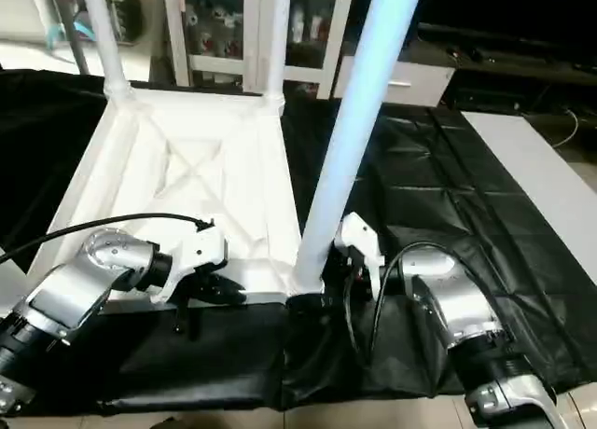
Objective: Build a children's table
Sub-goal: Rotate leg to tighten
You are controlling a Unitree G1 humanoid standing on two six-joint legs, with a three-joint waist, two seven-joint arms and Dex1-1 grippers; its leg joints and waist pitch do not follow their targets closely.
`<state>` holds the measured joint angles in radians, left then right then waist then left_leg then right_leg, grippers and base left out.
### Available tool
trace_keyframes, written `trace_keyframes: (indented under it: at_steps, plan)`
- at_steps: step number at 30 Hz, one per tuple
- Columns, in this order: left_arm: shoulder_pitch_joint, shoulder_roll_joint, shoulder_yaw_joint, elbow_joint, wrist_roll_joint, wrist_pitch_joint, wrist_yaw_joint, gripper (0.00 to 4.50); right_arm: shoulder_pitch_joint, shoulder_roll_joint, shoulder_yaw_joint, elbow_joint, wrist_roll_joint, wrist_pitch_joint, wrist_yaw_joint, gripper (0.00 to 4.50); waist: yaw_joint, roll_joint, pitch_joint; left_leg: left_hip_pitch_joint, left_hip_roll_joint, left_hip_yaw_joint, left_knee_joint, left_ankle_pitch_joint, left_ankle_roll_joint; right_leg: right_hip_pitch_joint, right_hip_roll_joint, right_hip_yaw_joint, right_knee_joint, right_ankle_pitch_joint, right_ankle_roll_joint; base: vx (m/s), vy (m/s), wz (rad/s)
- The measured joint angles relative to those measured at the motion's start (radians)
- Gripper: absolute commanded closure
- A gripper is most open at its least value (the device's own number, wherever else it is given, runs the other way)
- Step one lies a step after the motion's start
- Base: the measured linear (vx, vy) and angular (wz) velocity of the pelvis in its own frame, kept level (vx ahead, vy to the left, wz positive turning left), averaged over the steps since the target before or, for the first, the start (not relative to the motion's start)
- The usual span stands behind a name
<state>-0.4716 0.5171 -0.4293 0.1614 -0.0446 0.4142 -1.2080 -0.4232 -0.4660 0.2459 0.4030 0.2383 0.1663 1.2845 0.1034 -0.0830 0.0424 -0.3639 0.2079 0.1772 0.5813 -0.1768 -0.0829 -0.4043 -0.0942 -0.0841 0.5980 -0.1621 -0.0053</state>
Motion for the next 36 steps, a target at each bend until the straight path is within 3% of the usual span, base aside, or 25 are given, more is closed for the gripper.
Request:
trace_keyframes:
  at_steps: [13,22,26,30,34,36]
  plan:
    - [0.0,0.001,0.0,0.0,0.001,0.002,0.0,4.5,-0.03,0.006,0.01,0.075,-0.049,-0.073,-0.009,1.75,0.0,0.0,0.0,0.0,0.0,-0.001,0.002,0.0,0.0,0.0,0.0,0.0,0.003,0.0,0.001,0.0,0.0,0.0]
    - [0.0,0.005,0.0,0.0,0.004,0.003,0.0,4.5,-0.041,0.015,0.015,0.102,-0.055,-0.101,-0.012,1.94,-0.005,-0.001,-0.001,0.001,0.0,-0.002,0.003,0.0,0.0,0.001,0.0,0.0,0.004,0.0,0.001,0.0,0.0,0.0]
    - [0.0,0.007,0.0,0.01,0.011,0.006,0.005,4.5,-0.041,0.037,0.013,0.125,-0.058,-0.113,-0.041,1.94,-0.014,-0.004,-0.003,0.008,0.0,-0.002,0.003,0.0,0.0,0.007,0.0,0.0,0.004,-0.003,0.006,0.0,0.0,0.0]
    - [-0.011,-0.031,0.019,0.048,0.035,0.026,0.077,4.5,-0.044,0.101,-0.04,0.181,-0.056,-0.087,-0.162,1.95,-0.023,-0.005,-0.004,0.013,0.0,-0.003,0.004,0.0,0.0,0.009,0.0,0.0,0.003,-0.004,0.007,-0.013,0.001,-0.02]
    - [-0.061,-0.159,0.058,0.155,0.064,0.073,0.258,4.5,-0.065,0.206,-0.125,0.24,-0.053,-0.018,-0.442,1.96,-0.048,-0.002,-0.002,0.013,-0.001,-0.01,0.006,0.0,0.0,0.011,0.0,-0.01,-0.01,-0.004,0.007,-0.046,0.009,-0.06]
    - [-0.098,-0.236,0.076,0.215,0.079,0.116,0.375,4.5,-0.099,0.269,-0.173,0.269,-0.058,0.025,-0.638,1.96,-0.063,0.006,0.003,0.013,-0.001,-0.017,0.005,0.0,0.0,0.015,0.0,-0.02,-0.025,-0.005,0.007,-0.087,0.037,-0.15]
